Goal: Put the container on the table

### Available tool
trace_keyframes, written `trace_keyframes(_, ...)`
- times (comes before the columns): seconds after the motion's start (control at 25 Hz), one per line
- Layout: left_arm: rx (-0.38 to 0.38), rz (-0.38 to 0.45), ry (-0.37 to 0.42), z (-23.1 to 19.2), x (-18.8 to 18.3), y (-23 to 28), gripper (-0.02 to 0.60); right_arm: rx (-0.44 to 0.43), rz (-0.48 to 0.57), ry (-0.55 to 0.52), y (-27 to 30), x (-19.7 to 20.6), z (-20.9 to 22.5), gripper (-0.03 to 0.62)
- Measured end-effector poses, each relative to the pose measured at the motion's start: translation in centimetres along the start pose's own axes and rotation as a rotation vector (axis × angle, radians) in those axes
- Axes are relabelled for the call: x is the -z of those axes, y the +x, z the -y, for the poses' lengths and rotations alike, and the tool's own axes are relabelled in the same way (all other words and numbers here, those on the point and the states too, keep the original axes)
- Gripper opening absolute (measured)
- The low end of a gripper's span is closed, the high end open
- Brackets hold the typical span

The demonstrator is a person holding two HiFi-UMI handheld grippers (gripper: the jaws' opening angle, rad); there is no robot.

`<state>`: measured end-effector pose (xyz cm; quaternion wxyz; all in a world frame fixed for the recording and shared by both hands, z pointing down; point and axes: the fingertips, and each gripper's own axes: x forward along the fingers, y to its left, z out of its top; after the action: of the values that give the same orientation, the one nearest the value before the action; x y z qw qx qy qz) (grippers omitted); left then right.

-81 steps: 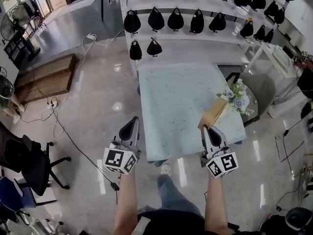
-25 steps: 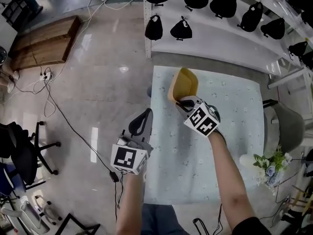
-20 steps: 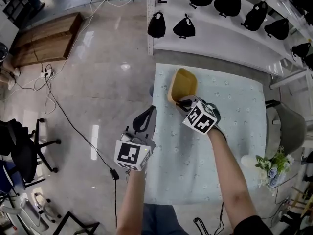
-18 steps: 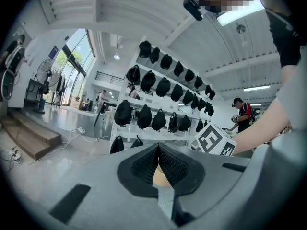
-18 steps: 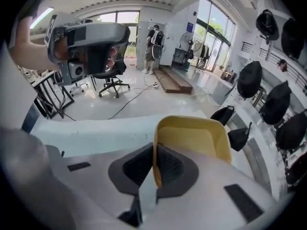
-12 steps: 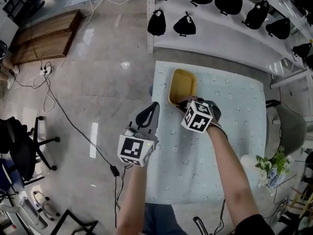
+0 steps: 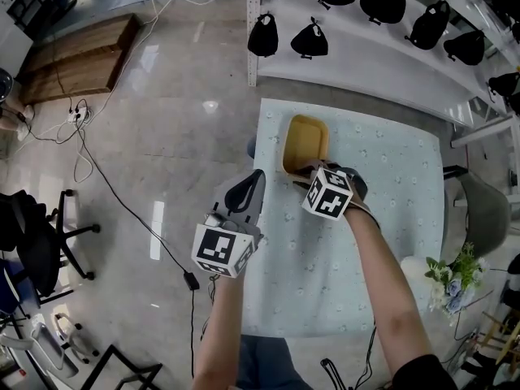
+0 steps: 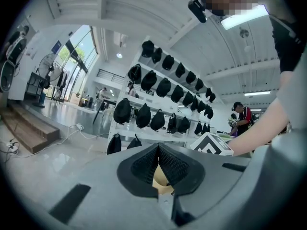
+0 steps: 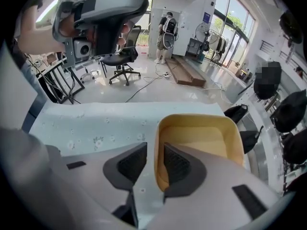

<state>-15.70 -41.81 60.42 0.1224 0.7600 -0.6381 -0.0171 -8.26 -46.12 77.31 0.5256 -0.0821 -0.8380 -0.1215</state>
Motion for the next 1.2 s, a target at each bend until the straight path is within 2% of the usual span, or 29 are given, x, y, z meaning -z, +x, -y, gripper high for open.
trace_keyframes(0.16, -0.002, -0.002, 0.002, -0.1, 0.0, -0.4, 0.002, 0.017, 0.006, 0.002, -0.1, -0.3, 0.1, 0.134)
trace_keyframes(0.44, -0.003, 0.002, 0.003, 0.0, -0.5, -0.9, 0.002, 0.050, 0.017, 0.013, -1.2, -0.8, 0.5, 0.135)
trace_keyframes(0.64, -0.003, 0.012, 0.007, 0.2, -1.8, -1.4, 0.002, 0.089, 0.059, 0.067, -3.4, -1.5, 0.4, 0.135)
trace_keyframes(0.72, 0.001, 0.019, 0.009, 0.5, -2.8, -1.6, 0.002, 0.117, 0.094, 0.100, -4.8, -2.0, 0.3, 0.131)
trace_keyframes(0.96, 0.012, 0.040, 0.027, 1.8, -6.0, -3.0, 0.002, 0.216, 0.234, 0.209, -9.7, -4.1, -0.6, 0.043)
trace_keyframes(1.08, 0.021, 0.057, 0.041, 2.5, -7.7, -3.4, 0.002, 0.288, 0.349, 0.325, -12.8, -5.1, -0.6, 0.008)
trace_keyframes(1.2, 0.025, 0.064, 0.056, 3.3, -9.2, -4.3, 0.002, 0.371, 0.500, 0.468, -16.9, -5.8, -0.8, 0.000)
